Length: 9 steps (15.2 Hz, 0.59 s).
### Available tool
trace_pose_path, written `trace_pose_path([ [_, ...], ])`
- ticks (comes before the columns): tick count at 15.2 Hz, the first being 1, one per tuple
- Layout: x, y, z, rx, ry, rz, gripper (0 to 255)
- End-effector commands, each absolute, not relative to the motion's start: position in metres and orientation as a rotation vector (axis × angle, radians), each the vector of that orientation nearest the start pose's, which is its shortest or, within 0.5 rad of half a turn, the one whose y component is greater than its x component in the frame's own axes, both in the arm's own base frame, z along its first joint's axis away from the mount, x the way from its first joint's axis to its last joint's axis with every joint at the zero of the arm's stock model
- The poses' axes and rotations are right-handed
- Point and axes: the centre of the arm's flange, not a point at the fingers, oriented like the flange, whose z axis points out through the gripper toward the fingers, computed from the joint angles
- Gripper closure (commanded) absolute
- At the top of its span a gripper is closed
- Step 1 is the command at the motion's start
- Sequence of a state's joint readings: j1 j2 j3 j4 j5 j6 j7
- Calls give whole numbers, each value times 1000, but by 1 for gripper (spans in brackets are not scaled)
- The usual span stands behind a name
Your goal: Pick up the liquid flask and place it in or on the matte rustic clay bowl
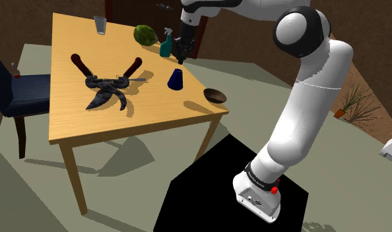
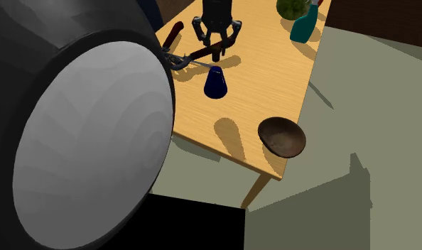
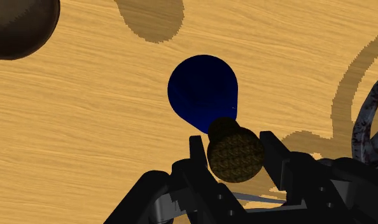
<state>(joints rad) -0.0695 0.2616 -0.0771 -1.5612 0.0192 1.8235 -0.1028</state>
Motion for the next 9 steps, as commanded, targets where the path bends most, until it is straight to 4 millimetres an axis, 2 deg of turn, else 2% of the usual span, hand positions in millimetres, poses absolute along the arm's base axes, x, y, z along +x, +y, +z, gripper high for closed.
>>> trace_pose_path([
  [1, 635, -87, 506, -3142, 72, -3, 255],
  [7, 635, -87, 536, -3142, 72, -3, 255],
  [9, 623, -109, 544, -3142, 72, -3, 255],
])
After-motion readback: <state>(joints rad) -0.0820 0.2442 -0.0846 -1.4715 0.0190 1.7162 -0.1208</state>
